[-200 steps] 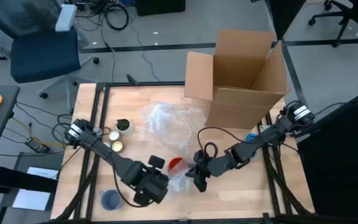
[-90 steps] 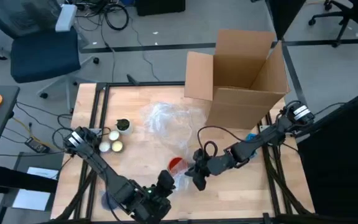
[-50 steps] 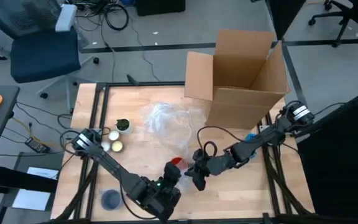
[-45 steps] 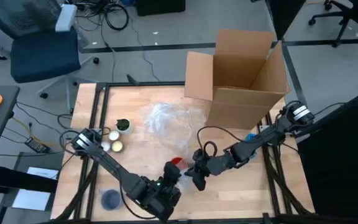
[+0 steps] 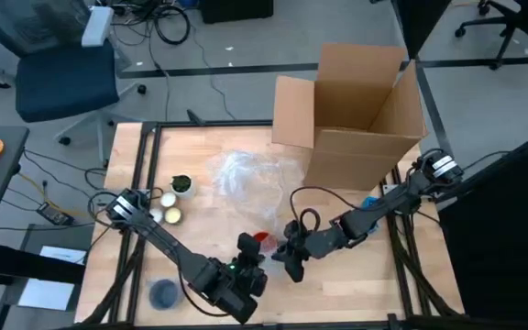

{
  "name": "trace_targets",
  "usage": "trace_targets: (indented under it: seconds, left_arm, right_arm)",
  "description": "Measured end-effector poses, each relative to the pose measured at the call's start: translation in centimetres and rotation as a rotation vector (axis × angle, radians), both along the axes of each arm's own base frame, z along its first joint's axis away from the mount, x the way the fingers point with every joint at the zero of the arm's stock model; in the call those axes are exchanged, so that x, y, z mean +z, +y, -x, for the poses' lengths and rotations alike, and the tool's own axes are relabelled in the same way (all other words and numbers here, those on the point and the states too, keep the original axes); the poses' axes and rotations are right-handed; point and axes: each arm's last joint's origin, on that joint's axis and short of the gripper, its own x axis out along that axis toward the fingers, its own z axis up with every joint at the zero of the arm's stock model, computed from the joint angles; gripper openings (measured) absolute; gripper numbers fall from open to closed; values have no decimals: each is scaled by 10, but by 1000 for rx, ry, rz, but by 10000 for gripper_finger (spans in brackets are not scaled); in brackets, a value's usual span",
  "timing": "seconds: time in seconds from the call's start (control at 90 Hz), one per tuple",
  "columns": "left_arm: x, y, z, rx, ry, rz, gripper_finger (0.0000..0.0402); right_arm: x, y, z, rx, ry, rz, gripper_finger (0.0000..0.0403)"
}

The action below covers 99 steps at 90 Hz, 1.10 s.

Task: Wrap mug
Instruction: Wrap the black mug with bubble wrap

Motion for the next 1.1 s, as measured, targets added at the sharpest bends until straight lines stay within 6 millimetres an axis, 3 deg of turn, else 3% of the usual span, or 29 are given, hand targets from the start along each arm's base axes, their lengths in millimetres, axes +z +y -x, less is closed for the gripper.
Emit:
trace_targets:
  seconds: [0.489,0.922,1.1]
  left_arm:
    - [-2,20,-5,119,12,22,0]
    - [-3,27,-9,164,8,79,0]
    - [-3,35,-14,183,17,103,0]
  right_arm:
    - [12,4,-4,68,-155,104,128]
    - [20,31,10,138,-279,455,130]
    - [17,40,14,174,-291,484,127]
